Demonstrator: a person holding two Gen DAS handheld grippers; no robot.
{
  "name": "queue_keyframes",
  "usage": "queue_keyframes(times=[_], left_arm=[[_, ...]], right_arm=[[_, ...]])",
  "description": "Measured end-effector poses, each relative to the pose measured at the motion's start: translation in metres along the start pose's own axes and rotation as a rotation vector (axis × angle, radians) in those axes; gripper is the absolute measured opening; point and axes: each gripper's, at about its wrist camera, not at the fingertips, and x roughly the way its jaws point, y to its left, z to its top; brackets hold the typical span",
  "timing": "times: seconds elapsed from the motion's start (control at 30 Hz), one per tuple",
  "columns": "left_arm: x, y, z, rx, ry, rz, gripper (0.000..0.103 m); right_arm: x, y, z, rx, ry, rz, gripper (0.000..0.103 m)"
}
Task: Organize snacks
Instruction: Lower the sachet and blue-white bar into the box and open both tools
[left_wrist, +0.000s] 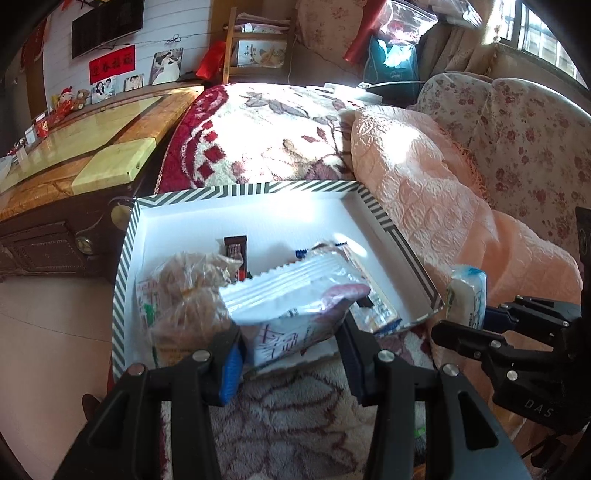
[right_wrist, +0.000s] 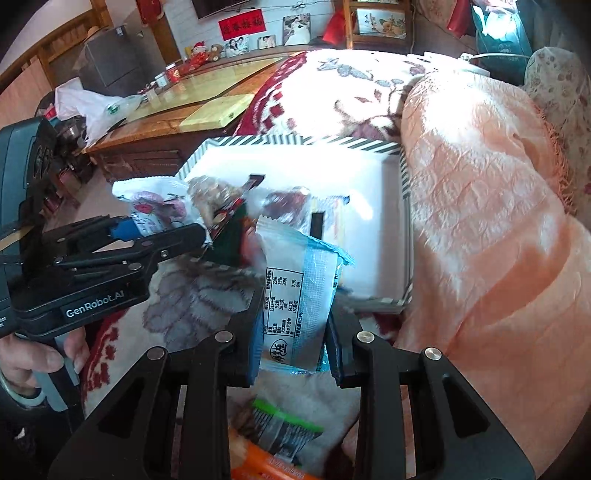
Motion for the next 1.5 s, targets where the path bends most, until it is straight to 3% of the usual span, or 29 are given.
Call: queue_keyframes(times=[0.4,0.8,0.93,0.97,1.0,1.13,1.33,1.5], left_arm=[[0.044,0.009,0.019,-0.037,0.072,-0.010,0.048],[0.060,0.012,0.016,-0.050,0.086,0.004,0.049],[0.061,0.013,0.016,-0.052,0.082,0.009,0.049],[0.061,0.013,0.016,-0.053,0.080,0.011,0.049],[0.061,0.014,0.016,-0.052,0.080,0.013,0.049],[0.054,0.011,0.017,-0.038,0.054,0.034,0.062],[0.033,0.011,0.018,-0.053,0.006,0.031,0.084],[0.007,0.009,0.012,-0.042,-0.044,0.047,0.089]], right_arm=[[0.040,-0.025,0.045,0.001,0.032,-0.045,0.028],[0.096,-0.023,0.046,-0.022,0.142,-0.040,0.028],[0.102,-0.025,0.045,0.016,0.143,-0.045,0.044],[0.102,-0.025,0.046,0.025,0.138,-0.044,0.057],[0.100,-0.026,0.046,0.031,0.131,-0.048,0.061],[0.086,-0.030,0.048,0.056,0.084,-0.042,0.067],[0.065,-0.034,0.046,0.104,0.043,-0.034,0.067],[0.046,-0.034,0.035,0.133,0.023,-0.036,0.067]])
